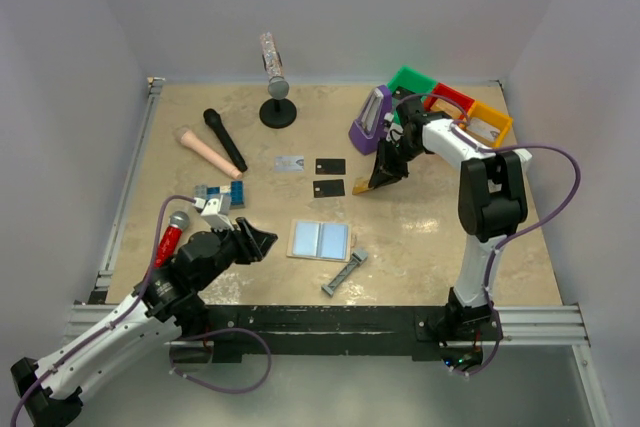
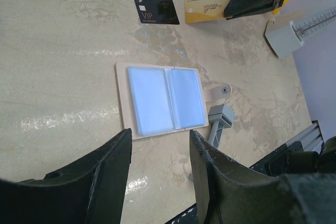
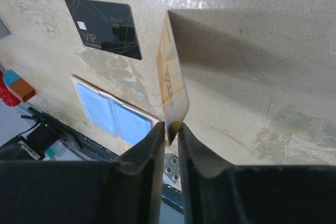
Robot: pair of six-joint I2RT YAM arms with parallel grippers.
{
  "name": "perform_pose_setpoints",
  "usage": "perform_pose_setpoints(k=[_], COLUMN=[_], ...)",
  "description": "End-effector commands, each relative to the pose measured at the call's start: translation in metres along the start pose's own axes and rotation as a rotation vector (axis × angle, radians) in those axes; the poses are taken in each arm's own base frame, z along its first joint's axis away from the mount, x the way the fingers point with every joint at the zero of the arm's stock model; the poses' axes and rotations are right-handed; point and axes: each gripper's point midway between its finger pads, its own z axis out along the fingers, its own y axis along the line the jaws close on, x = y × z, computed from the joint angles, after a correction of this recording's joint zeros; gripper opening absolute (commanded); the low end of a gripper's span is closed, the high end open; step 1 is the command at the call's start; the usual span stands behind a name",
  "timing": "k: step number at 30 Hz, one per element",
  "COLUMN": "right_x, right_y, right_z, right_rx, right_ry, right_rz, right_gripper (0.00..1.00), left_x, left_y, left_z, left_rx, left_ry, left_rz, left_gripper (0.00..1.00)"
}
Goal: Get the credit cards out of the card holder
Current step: Place the credit card at the center of the board.
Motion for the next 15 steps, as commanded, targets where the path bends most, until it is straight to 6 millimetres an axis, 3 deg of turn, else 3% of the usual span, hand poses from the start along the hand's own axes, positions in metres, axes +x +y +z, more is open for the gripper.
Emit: perform_pose_setpoints(k=[1,9,15], right_x=[-0.014,-0.018,-0.012], right_y=[0.004,0.001,0.002], right_z=[-0.012,-0.02,-0.04], right_rx=[0.018,0.047,0.063], right_ry=[-0.053,-0.104,-0.218], right_rz=[-0.013,0.004,0.008], right_gripper=[0.24,0.32,0.38], left_x=[-0.002,0.0,0.001], left_y=[-0.003,-0.002,0.0], left_z=[0.002,0.001,0.001], left_rx=[0.025,0.023,0.018], left_ry=[-0.011,-0.009,-0.009], left_rz=[0.012,0.011,0.01], left_gripper=[0.52,0.52,0.52])
